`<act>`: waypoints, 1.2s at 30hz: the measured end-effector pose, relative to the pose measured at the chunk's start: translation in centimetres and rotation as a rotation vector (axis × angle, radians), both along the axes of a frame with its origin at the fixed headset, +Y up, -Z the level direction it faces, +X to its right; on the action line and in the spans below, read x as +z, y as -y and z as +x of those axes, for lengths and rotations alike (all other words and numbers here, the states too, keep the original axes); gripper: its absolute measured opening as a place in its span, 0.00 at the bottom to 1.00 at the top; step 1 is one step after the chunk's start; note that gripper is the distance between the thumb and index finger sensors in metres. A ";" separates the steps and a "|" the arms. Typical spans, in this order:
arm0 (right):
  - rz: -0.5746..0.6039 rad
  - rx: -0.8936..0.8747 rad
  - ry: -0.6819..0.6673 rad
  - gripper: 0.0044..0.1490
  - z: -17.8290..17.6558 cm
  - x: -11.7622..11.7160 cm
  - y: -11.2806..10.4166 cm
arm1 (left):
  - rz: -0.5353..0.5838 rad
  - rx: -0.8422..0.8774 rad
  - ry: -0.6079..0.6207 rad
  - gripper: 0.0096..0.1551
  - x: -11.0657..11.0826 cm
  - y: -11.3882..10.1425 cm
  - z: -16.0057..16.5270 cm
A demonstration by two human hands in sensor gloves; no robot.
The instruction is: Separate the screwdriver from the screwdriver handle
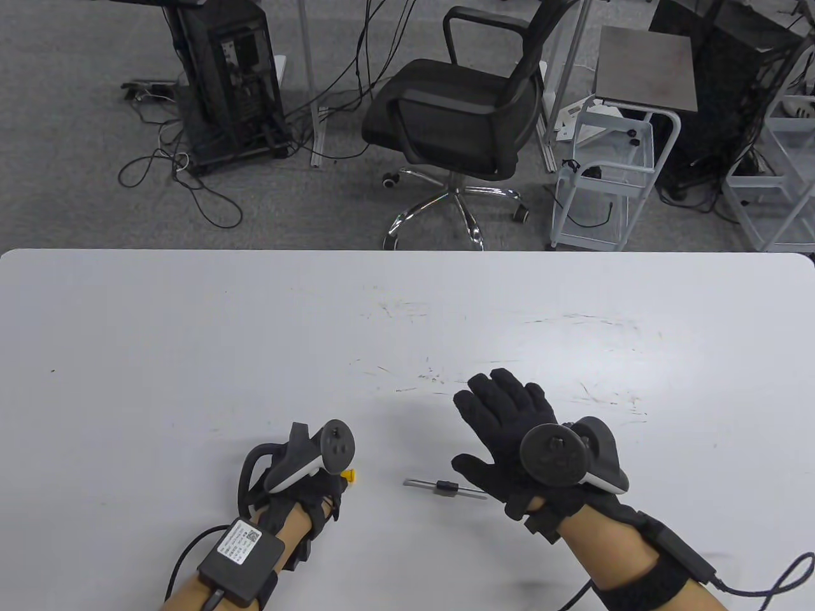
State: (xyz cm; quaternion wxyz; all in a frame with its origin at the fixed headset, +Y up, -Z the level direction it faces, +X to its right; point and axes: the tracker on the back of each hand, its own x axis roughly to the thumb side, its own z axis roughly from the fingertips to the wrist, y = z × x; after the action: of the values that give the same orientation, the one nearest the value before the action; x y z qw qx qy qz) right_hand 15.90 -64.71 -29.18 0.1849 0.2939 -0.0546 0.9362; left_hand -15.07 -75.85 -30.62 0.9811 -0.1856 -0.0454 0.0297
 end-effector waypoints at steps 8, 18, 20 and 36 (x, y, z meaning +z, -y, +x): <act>-0.010 0.012 0.005 0.54 0.0 -0.2 0.3 | 0.122 0.210 -0.036 0.38 0.6 -4.2 -2.4; -0.028 0.038 0.016 0.54 -0.1 -0.6 1.1 | 0.357 0.328 -0.031 0.52 2.8 -9.3 -4.0; -0.031 0.043 0.020 0.54 -0.1 -0.7 1.2 | 0.357 0.333 -0.028 0.54 2.9 -9.5 -3.9; -0.039 0.054 0.033 0.55 0.0 -0.9 1.3 | 0.301 0.276 -0.005 0.57 2.6 -8.7 -3.6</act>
State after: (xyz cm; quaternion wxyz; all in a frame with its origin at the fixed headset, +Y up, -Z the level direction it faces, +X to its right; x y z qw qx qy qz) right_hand 15.93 -65.97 -30.04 0.1646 0.2762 -0.0315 0.9464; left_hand -18.65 -67.16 -28.06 0.9845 -0.0286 -0.0718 0.1573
